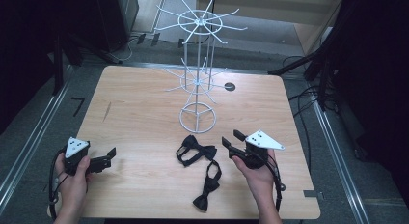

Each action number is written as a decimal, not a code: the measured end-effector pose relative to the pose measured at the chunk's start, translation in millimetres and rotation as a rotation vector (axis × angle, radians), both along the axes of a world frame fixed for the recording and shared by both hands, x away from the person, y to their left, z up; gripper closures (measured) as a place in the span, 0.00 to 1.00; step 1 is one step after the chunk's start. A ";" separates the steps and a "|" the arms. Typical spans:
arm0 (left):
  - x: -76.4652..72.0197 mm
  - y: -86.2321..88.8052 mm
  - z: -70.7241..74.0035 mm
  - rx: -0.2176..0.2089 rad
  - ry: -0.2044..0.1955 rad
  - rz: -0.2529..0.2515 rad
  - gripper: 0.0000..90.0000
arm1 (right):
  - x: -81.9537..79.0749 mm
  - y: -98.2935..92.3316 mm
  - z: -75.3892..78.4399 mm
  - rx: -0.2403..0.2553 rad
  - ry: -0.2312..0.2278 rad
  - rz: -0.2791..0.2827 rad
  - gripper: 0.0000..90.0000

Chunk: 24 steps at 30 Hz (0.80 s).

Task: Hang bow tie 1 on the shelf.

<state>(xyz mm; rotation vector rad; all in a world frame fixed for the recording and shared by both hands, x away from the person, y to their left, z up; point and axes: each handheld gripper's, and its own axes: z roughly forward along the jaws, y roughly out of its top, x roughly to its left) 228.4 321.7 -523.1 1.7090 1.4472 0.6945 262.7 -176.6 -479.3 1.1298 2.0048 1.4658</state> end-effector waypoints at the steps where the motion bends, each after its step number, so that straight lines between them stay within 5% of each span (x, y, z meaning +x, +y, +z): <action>1: -0.1 -0.2 0.0 0.000 -0.001 0.002 0.00 | 0.8 1.5 -0.6 0.006 0.005 0.000 0.53; 14: 0.2 0.8 0.1 0.003 -0.008 0.012 0.00 | 12.3 25.8 -11.8 -0.049 0.021 0.008 0.56; 18: 0.3 1.0 0.2 0.002 -0.005 0.013 0.00 | 15.8 27.6 -15.2 -0.017 0.050 0.019 0.58; 24: 0.7 1.3 0.1 -0.004 -0.002 0.014 0.00 | 18.9 32.3 -18.6 -0.031 0.058 0.028 0.59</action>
